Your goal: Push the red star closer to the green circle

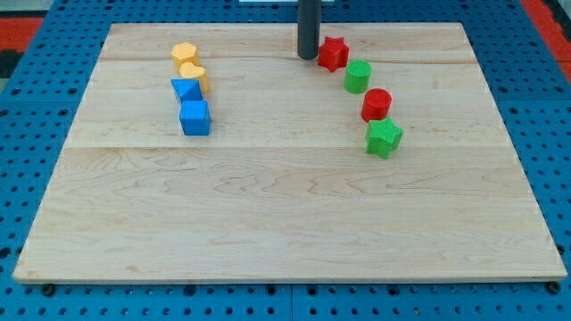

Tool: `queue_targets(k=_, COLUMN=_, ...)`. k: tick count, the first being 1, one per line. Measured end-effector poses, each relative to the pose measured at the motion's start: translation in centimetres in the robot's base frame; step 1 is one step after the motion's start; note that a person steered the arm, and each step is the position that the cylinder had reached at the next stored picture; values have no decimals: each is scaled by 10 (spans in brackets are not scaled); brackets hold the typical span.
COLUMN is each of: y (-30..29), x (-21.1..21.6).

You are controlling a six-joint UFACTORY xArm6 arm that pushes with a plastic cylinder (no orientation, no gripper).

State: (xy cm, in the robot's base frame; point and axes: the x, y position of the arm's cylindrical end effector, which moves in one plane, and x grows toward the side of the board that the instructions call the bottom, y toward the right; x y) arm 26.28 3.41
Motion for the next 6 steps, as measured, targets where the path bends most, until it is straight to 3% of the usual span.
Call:
queue_targets(k=5, y=44, x=-2)
queue_targets(k=6, y=18, x=-6)
